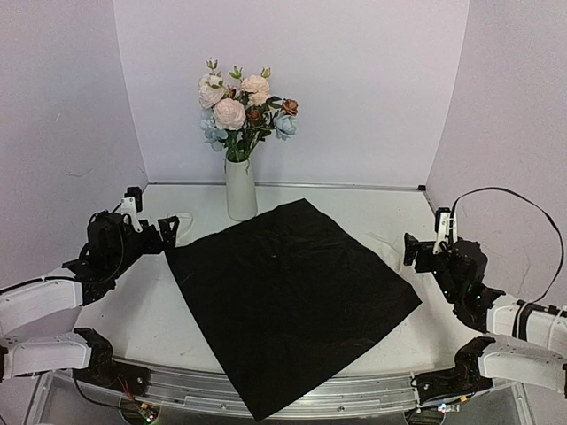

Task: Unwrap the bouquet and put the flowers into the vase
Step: Reset both arms

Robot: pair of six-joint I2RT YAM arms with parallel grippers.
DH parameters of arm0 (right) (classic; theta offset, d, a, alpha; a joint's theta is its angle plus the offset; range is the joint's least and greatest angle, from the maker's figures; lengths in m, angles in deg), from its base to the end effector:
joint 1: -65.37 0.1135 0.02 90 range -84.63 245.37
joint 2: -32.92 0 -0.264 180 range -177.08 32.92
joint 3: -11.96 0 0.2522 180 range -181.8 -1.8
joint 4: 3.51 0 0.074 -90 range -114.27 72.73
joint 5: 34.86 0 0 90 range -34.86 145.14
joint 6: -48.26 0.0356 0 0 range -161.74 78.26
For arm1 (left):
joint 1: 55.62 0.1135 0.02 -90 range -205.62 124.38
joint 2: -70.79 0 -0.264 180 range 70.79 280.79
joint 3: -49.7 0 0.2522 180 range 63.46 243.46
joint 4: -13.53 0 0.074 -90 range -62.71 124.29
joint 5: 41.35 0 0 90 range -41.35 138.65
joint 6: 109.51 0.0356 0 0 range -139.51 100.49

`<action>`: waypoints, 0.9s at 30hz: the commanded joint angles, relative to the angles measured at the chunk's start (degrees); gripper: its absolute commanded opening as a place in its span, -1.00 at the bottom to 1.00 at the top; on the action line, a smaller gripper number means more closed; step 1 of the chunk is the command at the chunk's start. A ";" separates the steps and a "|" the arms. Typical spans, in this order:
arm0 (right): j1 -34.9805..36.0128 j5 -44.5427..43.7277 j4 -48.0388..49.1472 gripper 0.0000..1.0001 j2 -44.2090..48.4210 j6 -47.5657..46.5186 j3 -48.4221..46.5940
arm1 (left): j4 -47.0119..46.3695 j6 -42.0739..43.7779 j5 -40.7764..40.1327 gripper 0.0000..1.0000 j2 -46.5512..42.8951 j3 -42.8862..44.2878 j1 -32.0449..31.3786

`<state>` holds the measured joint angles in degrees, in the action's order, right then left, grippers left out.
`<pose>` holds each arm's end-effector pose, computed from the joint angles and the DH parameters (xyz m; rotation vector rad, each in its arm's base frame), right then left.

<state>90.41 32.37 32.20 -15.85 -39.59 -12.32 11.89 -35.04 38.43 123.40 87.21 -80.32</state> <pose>0.1692 0.0638 0.2283 0.0567 1.3903 0.1224 0.1927 -0.0817 0.2322 0.0174 1.8148 -0.3391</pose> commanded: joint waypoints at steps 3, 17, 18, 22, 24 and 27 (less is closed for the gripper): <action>-0.91 0.34 6.96 0.97 -0.87 -8.34 -0.28 | -11.33 10.86 -9.92 0.99 -2.48 -4.95 0.00; -16.15 12.40 26.95 0.92 -24.21 -9.22 -1.60 | -34.82 11.37 -12.23 0.99 11.20 -11.98 11.69; -16.79 12.97 29.13 0.92 -26.27 -8.31 -1.77 | -36.50 11.57 -11.71 0.99 12.34 -12.19 12.99; -21.21 16.27 35.06 0.88 -35.24 -4.46 -2.60 | -39.87 11.61 -8.74 0.99 16.09 -12.09 17.95; -22.80 18.00 40.24 0.87 -38.31 -3.02 -1.96 | -42.21 11.48 -7.64 0.99 18.12 -12.66 19.39; -23.10 22.31 38.43 0.97 -38.03 -4.54 -2.56 | -44.44 10.14 -3.76 0.99 21.42 -12.34 22.73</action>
<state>68.06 48.34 55.58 -53.87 -44.81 -13.22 -25.15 -23.09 29.42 141.64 74.75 -60.81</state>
